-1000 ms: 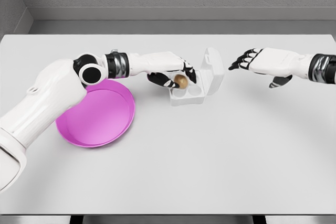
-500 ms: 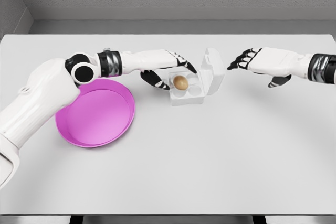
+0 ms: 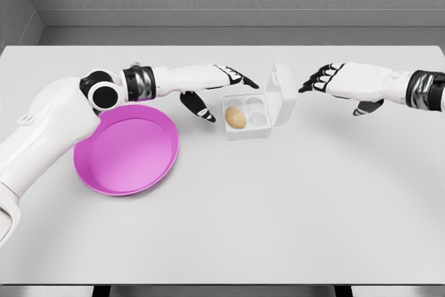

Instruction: Pack egg into the box and close the box lid

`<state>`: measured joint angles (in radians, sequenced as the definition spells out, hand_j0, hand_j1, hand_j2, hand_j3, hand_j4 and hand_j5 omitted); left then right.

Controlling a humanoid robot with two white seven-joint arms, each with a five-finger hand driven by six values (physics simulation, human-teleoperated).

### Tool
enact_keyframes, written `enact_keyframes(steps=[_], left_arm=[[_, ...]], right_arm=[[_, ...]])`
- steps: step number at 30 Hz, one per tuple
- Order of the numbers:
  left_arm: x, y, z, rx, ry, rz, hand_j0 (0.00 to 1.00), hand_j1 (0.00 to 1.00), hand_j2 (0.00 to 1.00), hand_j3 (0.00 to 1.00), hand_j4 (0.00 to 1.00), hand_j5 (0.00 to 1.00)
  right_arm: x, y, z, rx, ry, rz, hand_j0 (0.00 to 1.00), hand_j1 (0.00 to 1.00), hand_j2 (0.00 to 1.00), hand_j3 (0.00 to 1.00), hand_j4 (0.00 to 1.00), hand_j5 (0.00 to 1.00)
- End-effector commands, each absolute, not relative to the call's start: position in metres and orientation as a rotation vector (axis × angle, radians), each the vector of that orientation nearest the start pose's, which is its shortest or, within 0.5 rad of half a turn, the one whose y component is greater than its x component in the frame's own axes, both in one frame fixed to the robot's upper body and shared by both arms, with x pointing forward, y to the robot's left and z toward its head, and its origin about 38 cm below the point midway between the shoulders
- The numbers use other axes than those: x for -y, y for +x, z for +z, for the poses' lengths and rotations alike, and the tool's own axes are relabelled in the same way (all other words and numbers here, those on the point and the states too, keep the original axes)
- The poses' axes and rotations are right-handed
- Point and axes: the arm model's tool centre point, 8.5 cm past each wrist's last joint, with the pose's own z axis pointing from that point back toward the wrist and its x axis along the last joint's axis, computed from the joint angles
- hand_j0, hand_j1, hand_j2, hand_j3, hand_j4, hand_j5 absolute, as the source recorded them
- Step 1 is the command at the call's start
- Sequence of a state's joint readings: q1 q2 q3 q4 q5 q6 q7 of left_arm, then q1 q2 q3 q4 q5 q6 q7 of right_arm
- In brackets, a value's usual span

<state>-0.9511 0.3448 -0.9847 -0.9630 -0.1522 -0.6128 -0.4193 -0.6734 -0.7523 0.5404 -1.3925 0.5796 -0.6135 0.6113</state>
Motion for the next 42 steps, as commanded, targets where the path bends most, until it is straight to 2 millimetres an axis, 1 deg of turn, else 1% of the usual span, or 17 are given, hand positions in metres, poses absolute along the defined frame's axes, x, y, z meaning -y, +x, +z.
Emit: enact_keyframes(steps=[1,5,13,14,15,16,17,19,20,23,24,30,33,36,40,41,42], left_arm=[[-0.129,0.505,0.179,1.635,-0.043,-1.897,0.97,0.97,0.97,0.97,0.97,0.97],[-0.129,0.505,0.180,1.637,-0.043,-1.896,0.98,0.98,0.98,0.98,0.98,0.98],[-0.130,0.506,0.180,1.636,-0.042,-1.894,0.98,0.98,0.98,0.98,0.98,0.98],[-0.143,0.508,0.182,1.632,-0.030,-1.869,1.00,1.00,1.00,1.00,1.00,1.00],[-0.176,0.513,0.189,1.619,0.006,-1.818,1.00,1.00,1.00,1.00,1.00,1.00],[-0.218,0.518,0.201,1.612,0.061,-1.745,1.00,1.00,1.00,1.00,1.00,1.00],[-0.260,0.522,0.219,1.623,0.147,-1.671,1.00,1.00,1.00,1.00,1.00,1.00],[-0.331,0.518,0.237,1.574,0.284,-1.602,1.00,1.00,1.00,1.00,1.00,1.00],[-0.335,0.516,0.235,1.564,0.287,-1.601,1.00,1.00,1.00,1.00,1.00,1.00],[-0.334,0.516,0.232,1.562,0.282,-1.601,1.00,1.00,1.00,1.00,1.00,1.00],[-0.335,0.514,0.227,1.554,0.274,-1.601,1.00,1.00,1.00,1.00,1.00,1.00],[-0.331,0.514,0.226,1.558,0.266,-1.605,1.00,1.00,1.00,1.00,1.00,1.00],[-0.330,0.514,0.226,1.558,0.264,-1.606,1.00,1.00,1.00,1.00,1.00,1.00],[-0.329,0.514,0.225,1.559,0.262,-1.606,1.00,1.00,1.00,1.00,1.00,1.00],[-0.326,0.514,0.227,1.565,0.259,-1.610,1.00,1.00,1.00,1.00,1.00,1.00],[-0.326,0.514,0.227,1.567,0.260,-1.610,1.00,1.00,1.00,1.00,1.00,1.00],[-0.332,0.515,0.226,1.555,0.268,-1.603,1.00,1.00,1.00,1.00,1.00,1.00]], right_arm=[[0.307,0.455,0.221,1.258,-0.551,2.188,1.00,1.00,1.00,1.00,1.00,1.00],[0.306,0.455,0.220,1.256,-0.548,2.189,1.00,1.00,1.00,1.00,1.00,1.00],[0.296,0.451,0.218,1.267,-0.532,2.221,1.00,1.00,1.00,1.00,1.00,1.00],[0.295,0.451,0.217,1.266,-0.530,2.225,1.00,1.00,1.00,1.00,1.00,1.00],[0.294,0.451,0.217,1.268,-0.527,2.227,1.00,1.00,1.00,1.00,1.00,1.00],[0.294,0.450,0.216,1.268,-0.526,2.227,1.00,1.00,1.00,1.00,1.00,1.00],[0.293,0.451,0.217,1.270,-0.528,2.228,1.00,1.00,1.00,1.00,1.00,1.00],[0.288,0.448,0.221,1.286,-0.532,2.243,1.00,1.00,1.00,1.00,1.00,1.00],[0.287,0.448,0.222,1.291,-0.534,2.246,1.00,1.00,1.00,1.00,1.00,1.00],[0.277,0.443,0.228,1.320,-0.538,2.269,1.00,1.00,1.00,1.00,1.00,1.00],[0.272,0.440,0.231,1.337,-0.540,2.283,1.00,1.00,1.00,1.00,1.00,1.00],[0.244,0.424,0.249,1.434,-0.554,2.353,1.00,1.00,1.00,1.00,1.00,1.00],[0.229,0.415,0.246,1.454,-0.524,2.403,1.00,1.00,1.00,1.00,1.00,1.00],[0.224,0.414,0.242,1.460,-0.505,2.407,1.00,1.00,1.00,1.00,1.00,1.00],[0.226,0.416,0.239,1.448,-0.501,2.400,1.00,1.00,1.00,1.00,1.00,1.00],[0.232,0.421,0.240,1.438,-0.508,2.381,1.00,1.00,1.00,1.00,1.00,1.00],[0.243,0.428,0.248,1.447,-0.536,2.329,1.00,1.00,1.00,1.00,1.00,1.00]])
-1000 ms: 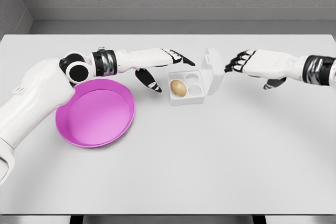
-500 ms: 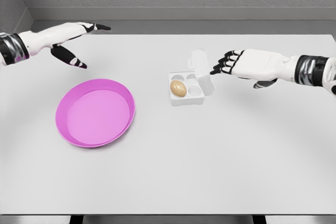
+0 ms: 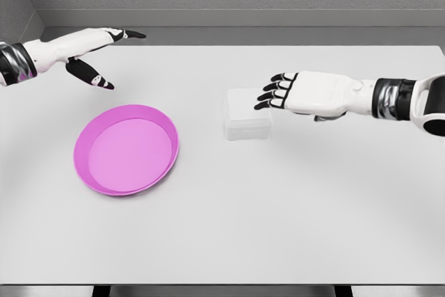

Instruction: Pack egg into the box and close the box lid

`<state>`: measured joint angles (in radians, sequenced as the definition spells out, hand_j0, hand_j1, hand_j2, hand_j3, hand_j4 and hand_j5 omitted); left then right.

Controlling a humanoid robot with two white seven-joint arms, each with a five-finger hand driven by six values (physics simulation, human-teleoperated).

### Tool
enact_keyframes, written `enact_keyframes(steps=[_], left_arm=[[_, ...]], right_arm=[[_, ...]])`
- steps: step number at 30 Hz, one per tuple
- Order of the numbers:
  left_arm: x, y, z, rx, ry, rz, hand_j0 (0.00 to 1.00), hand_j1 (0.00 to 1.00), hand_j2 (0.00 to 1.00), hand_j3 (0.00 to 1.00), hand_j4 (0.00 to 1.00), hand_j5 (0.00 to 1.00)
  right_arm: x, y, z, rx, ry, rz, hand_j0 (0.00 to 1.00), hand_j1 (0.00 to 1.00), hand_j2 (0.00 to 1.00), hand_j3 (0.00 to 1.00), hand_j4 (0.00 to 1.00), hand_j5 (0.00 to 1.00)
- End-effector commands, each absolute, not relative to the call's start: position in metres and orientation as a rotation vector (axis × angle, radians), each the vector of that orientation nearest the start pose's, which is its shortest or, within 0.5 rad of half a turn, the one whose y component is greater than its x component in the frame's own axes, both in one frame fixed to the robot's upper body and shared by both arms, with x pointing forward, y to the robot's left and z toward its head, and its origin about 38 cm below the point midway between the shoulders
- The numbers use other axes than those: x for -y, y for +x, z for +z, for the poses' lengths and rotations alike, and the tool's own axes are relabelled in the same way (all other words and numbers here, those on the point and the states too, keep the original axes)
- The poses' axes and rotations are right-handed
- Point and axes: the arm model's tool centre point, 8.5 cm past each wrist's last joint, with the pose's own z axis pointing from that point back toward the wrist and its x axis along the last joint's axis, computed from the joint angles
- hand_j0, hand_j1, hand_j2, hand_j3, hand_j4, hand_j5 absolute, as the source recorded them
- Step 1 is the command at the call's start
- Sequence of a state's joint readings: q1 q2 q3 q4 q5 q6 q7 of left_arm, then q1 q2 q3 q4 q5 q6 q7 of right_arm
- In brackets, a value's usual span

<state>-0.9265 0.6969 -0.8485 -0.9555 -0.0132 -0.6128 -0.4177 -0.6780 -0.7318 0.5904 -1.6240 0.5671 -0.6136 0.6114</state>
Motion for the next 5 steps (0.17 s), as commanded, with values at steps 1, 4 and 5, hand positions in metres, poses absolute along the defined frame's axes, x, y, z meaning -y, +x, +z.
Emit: enact_keyframes(steps=[1,4,5], left_arm=[[-0.331,0.515,0.227,1.559,0.269,-1.602,1.00,1.00,1.00,1.00,1.00,1.00],[-0.330,0.515,0.226,1.558,0.265,-1.602,1.00,1.00,1.00,1.00,1.00,1.00],[-0.330,0.515,0.225,1.555,0.266,-1.603,1.00,1.00,1.00,1.00,1.00,1.00]], right_arm=[[0.259,0.437,0.258,-1.885,0.727,-2.901,1.00,1.00,1.00,1.00,1.00,1.00],[0.286,0.450,0.252,-2.004,0.727,-2.960,1.00,1.00,1.00,1.00,1.00,1.00],[0.289,0.451,0.250,-2.023,0.719,-2.968,1.00,1.00,1.00,1.00,1.00,1.00]])
